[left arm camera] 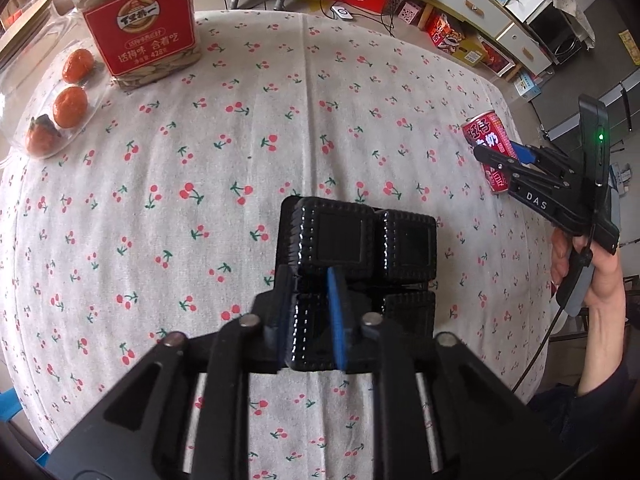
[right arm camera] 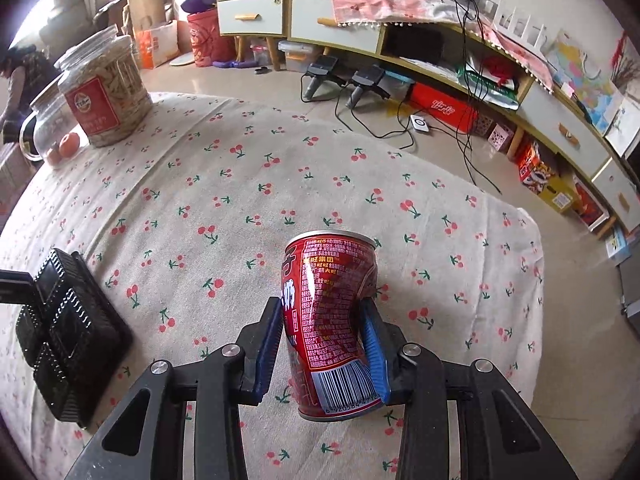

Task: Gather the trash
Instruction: 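Grasp the black tray with the left gripper while the right grasps the crushed red can, then lift the black tray with the left gripper while the right carries the crushed can toward the basin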

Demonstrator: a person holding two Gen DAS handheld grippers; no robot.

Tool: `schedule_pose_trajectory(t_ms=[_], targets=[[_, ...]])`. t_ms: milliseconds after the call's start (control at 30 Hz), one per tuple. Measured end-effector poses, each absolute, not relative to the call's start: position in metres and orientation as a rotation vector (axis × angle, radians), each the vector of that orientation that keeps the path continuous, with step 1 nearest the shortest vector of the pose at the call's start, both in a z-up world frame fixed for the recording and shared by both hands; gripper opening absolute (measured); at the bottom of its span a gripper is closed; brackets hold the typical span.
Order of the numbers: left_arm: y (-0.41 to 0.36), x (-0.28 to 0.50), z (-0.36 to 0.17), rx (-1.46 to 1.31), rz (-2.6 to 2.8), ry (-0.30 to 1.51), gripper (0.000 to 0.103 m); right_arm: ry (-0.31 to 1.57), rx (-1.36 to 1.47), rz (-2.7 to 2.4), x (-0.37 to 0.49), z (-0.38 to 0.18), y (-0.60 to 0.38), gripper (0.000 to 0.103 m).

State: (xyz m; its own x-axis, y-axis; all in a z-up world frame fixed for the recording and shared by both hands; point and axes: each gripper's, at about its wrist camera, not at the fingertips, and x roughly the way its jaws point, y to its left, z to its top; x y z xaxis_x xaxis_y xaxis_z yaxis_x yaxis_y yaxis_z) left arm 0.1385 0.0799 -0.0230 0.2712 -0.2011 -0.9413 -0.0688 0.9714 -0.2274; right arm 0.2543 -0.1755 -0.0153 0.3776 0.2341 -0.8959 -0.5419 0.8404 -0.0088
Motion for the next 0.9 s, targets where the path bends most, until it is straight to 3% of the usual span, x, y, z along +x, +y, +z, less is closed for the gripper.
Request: schedule_pose_trajectory(t_ms=[67,900], targets=[[0.077,0.14,-0.023,-0.224,-0.076,1.286,0.05,1.09,-0.302,0.503,0.255,-0.014,-0.181,0.039],[0.049,0.156,-0.033,-0.139,-0.087,1.278,0.049,1.198,-0.105,0.498,0.257,-0.01,-0.219,0.038]])
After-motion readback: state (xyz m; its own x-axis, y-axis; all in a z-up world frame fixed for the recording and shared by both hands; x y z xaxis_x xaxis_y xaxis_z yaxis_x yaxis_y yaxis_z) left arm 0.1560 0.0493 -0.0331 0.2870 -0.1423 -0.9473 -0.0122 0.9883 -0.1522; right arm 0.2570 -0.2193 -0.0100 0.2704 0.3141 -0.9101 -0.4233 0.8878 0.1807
